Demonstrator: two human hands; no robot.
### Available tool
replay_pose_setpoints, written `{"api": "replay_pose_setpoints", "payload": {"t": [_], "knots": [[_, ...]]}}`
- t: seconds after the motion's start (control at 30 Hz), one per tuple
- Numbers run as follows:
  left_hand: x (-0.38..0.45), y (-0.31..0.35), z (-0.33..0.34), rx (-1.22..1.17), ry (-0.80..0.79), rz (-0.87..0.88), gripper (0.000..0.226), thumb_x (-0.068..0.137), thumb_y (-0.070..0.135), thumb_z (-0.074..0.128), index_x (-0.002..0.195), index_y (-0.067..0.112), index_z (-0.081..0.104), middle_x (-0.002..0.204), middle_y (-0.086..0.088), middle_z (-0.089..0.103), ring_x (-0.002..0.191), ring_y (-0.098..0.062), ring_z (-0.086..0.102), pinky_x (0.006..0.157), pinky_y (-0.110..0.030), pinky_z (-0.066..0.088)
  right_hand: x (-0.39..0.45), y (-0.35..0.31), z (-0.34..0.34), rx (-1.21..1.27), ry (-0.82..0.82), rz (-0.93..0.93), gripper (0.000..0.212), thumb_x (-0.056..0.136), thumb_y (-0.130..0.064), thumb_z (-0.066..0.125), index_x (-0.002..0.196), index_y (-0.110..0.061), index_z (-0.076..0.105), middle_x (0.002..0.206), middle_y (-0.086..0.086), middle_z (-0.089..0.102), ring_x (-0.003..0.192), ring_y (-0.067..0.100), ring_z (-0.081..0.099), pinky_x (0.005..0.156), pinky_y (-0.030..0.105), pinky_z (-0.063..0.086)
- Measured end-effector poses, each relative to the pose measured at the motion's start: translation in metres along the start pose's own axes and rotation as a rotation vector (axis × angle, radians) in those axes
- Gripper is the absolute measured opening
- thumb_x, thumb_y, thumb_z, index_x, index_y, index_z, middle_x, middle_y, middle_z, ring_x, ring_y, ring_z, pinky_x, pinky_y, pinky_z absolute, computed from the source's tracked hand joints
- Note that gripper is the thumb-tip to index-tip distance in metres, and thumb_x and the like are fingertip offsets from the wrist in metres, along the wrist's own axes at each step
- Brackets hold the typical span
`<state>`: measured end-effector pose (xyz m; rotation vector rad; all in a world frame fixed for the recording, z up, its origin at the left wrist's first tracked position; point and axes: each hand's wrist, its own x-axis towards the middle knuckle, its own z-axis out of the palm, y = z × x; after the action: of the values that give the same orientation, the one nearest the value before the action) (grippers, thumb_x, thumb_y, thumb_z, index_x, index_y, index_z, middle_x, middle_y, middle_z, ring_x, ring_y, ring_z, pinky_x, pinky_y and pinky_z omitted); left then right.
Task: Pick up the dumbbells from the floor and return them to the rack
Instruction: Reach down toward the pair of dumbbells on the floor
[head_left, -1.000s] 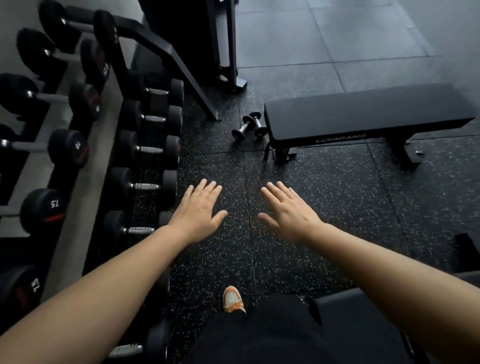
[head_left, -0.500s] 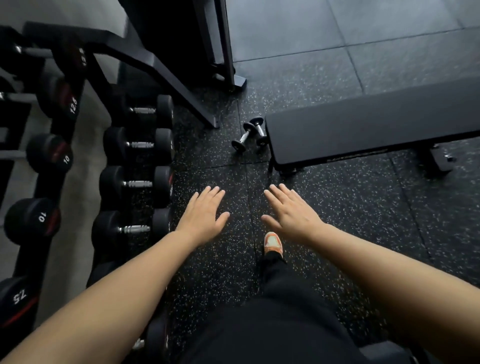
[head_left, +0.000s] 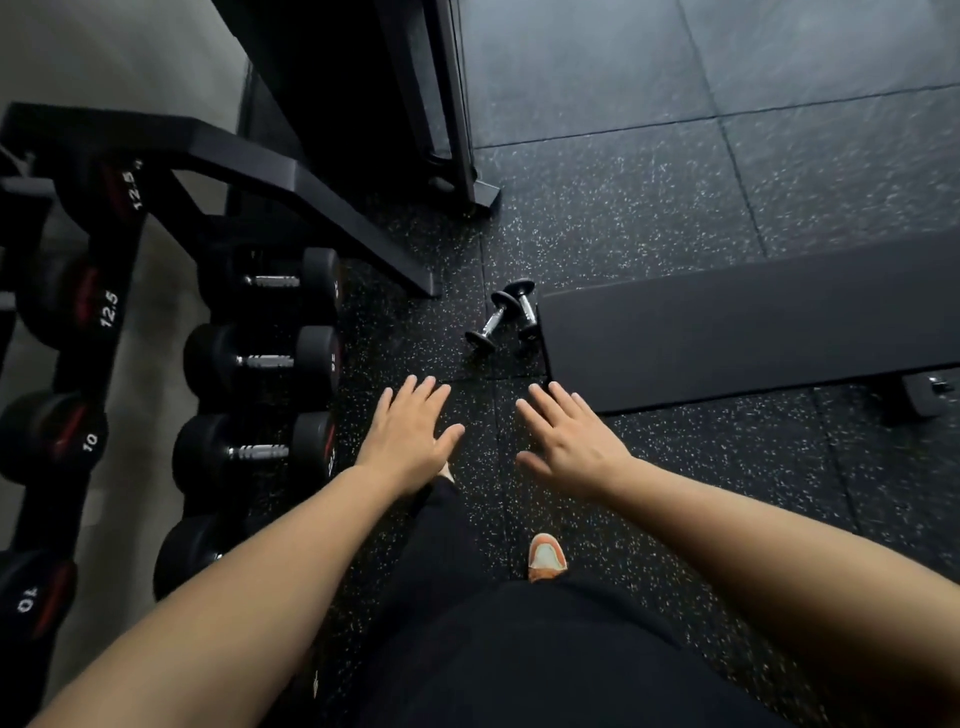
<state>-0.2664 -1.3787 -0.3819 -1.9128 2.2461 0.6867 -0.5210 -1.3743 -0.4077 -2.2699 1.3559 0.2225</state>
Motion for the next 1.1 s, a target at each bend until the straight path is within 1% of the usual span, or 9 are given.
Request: {"api": "replay_pose_setpoints", "payload": {"t": [0.27,0.4,0.5,0.57,0.67,0.73,0.87,0.93,1.1], "knots": [[0.145,-0.068,-0.02,-0.001,-0.085,0.044,0.068,0.095,0.054,0.036,0.152,0.019,0.027,0.162,-0.005,0.022,0.149,-0.022,0.006,0.12,-0.046,0.001,0.13,0.035,-0.016,0.009,-0.054,0.115,0.075,0.097,-0.06,0.028,0.157,-0.018,0.011,0.165,0.013,0.007,0.151,0.032,0.0,0.121,0.046,0.003],[0.214,-0.107,-0.024,-0.004,-0.179,0.024,0.067,0.095,0.054,0.033,0.152,0.019,0.026,0.162,-0.004,0.021,0.149,-0.022,0.007,0.12,-0.046,0.001,0.199,0.052,-0.022,0.04,-0.136,0.216,0.074,0.098,-0.058,0.028,0.157,-0.016,0.01,0.165,0.013,0.006,0.151,0.032,0.0,0.121,0.046,0.004],[0.258,-0.123,-0.025,0.031,-0.252,0.047,0.065,0.097,0.052,0.033,0.152,0.019,0.025,0.162,-0.006,0.021,0.149,-0.024,0.008,0.12,-0.047,0.004,0.24,0.066,-0.028,0.017,-0.181,0.256,0.074,0.099,-0.057,0.03,0.157,-0.015,0.011,0.165,0.015,0.007,0.15,0.034,0.002,0.12,0.047,0.005],[0.289,-0.131,-0.023,0.075,-0.282,0.056,0.064,0.097,0.05,0.034,0.152,0.017,0.026,0.162,-0.008,0.021,0.149,-0.027,0.01,0.119,-0.048,0.007,0.265,0.075,-0.032,0.032,-0.179,0.283,0.074,0.099,-0.055,0.032,0.157,-0.013,0.014,0.165,0.016,0.009,0.15,0.035,0.003,0.12,0.048,0.006],[0.336,-0.137,-0.016,0.098,-0.287,0.003,0.062,0.097,0.047,0.036,0.151,0.016,0.028,0.16,-0.01,0.025,0.148,-0.029,0.014,0.118,-0.049,0.011,0.3,0.09,-0.035,0.066,-0.152,0.313,0.072,0.099,-0.053,0.036,0.156,-0.011,0.019,0.164,0.018,0.012,0.15,0.036,0.004,0.12,0.048,0.006],[0.366,-0.139,-0.003,0.079,-0.293,-0.031,0.063,0.096,0.046,0.039,0.15,0.016,0.03,0.16,-0.011,0.026,0.147,-0.03,0.014,0.118,-0.049,0.01,0.324,0.106,-0.031,0.079,-0.15,0.32,0.071,0.099,-0.051,0.036,0.155,-0.01,0.022,0.163,0.019,0.013,0.149,0.037,0.005,0.119,0.049,0.007],[0.424,-0.138,0.036,0.046,-0.318,-0.03,0.064,0.096,0.046,0.041,0.15,0.014,0.03,0.159,-0.012,0.027,0.147,-0.03,0.015,0.118,-0.05,0.012,0.37,0.147,-0.008,0.093,-0.17,0.319,0.07,0.098,-0.05,0.039,0.152,-0.007,0.026,0.161,0.022,0.019,0.148,0.04,0.011,0.119,0.052,0.013],[0.453,-0.137,0.061,0.032,-0.322,-0.044,0.064,0.095,0.046,0.042,0.15,0.014,0.03,0.159,-0.012,0.028,0.147,-0.031,0.016,0.118,-0.05,0.013,0.397,0.17,0.01,0.102,-0.182,0.299,0.07,0.098,-0.049,0.041,0.152,-0.007,0.026,0.16,0.023,0.021,0.147,0.041,0.012,0.119,0.053,0.014],[0.531,-0.14,0.139,-0.029,-0.339,-0.123,0.064,0.095,0.045,0.043,0.15,0.014,0.03,0.159,-0.011,0.029,0.147,-0.03,0.017,0.118,-0.049,0.013,0.48,0.246,0.069,0.084,-0.263,0.263,0.071,0.098,-0.05,0.036,0.153,-0.006,0.024,0.161,0.022,0.018,0.147,0.04,0.011,0.119,0.051,0.014]]}}
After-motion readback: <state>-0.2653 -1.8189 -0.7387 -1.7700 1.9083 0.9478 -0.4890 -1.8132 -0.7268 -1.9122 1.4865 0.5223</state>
